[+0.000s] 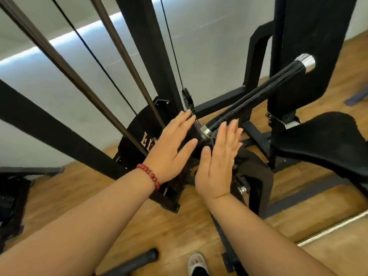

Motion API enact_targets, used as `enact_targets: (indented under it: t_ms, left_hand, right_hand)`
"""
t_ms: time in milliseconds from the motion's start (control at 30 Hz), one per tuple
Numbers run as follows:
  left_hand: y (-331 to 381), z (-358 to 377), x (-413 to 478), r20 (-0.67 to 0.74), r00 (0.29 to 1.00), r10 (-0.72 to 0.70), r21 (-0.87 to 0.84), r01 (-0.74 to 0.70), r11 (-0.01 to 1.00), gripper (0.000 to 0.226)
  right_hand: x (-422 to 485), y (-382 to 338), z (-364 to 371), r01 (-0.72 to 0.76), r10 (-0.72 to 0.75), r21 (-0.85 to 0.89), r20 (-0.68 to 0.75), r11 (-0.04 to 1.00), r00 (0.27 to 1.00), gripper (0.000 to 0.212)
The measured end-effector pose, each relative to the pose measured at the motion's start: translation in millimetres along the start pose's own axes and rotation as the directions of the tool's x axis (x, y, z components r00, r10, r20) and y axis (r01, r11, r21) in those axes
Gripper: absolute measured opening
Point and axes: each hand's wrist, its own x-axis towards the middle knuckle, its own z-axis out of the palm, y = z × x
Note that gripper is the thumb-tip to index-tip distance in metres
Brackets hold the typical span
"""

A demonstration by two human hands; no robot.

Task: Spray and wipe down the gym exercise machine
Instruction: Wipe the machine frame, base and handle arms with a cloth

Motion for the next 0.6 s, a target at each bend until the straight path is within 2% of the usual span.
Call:
enact_targets:
  t_ms: [100, 167, 233, 267, 333, 400, 433, 467, 533, 600]
  left_hand:
    - [-7.6, 13.3, -3.3, 0.059, 0.996, 0.064, -0.073, -0.060, 0.996, 0.057]
    - [-9.8, 25.7, -5.9, 0.017, 0.997, 0.075, -0.113, -0.073, 0.991, 0.056]
    - [-10.7, 31.5, -6.0, -0.023, 0.997, 0.074, -0.117, -0.076, 0.990, 0.060]
    - [-11.5, 31.9, -5.8, -0.024, 0.997, 0.071, -0.119, -0.074, 0.990, 0.061]
    - [-13.1, 29.9, -5.6, 0.015, 0.997, 0.078, -0.127, -0.076, 0.989, 0.061]
    - [-14.7, 27.6, -5.9, 0.043, 0.995, 0.088, -0.123, -0.082, 0.989, 0.062]
    - [-15.2, 26.8, -5.1, 0.052, 0.994, 0.098, -0.118, -0.092, 0.989, 0.062]
    - [-15.3, 26.2, -4.0, 0.059, 0.992, 0.108, -0.113, -0.101, 0.988, 0.063]
    - [-15.9, 25.7, -2.6, 0.063, 0.991, 0.115, -0.107, -0.108, 0.988, 0.065]
    - [-15.5, 25.4, -2.2, 0.073, 0.991, 0.115, -0.107, -0.107, 0.989, 0.065]
  right_hand:
    - [-4.0, 15.3, 2.8, -0.075, 0.080, 0.073, -0.062, 0.995, 0.995, 0.054]
    - [-6.7, 20.5, 4.3, -0.223, 0.241, 0.131, -0.143, 0.966, 0.960, 0.055]
    - [-3.2, 4.0, 10.2, -0.308, 0.339, 0.175, -0.189, 0.935, 0.922, 0.056]
    - [-1.1, -7.5, 12.6, -0.305, 0.338, 0.182, -0.191, 0.935, 0.922, 0.056]
    - [-1.1, -18.8, 14.6, -0.209, 0.235, 0.153, -0.176, 0.966, 0.956, 0.054]
    - [-2.5, -5.2, 10.7, -0.114, 0.127, 0.095, -0.149, 0.989, 0.981, 0.054]
    - [-2.9, 8.7, 8.5, -0.125, 0.134, 0.065, -0.154, 0.990, 0.979, 0.055]
    - [-2.2, 22.4, 7.0, -0.193, 0.199, 0.054, -0.175, 0.980, 0.964, 0.057]
    - [1.6, 34.3, 7.8, -0.373, 0.386, 0.100, -0.251, 0.922, 0.887, 0.060]
    - [5.8, 18.5, 14.6, -0.432, 0.455, 0.143, -0.307, 0.890, 0.836, 0.059]
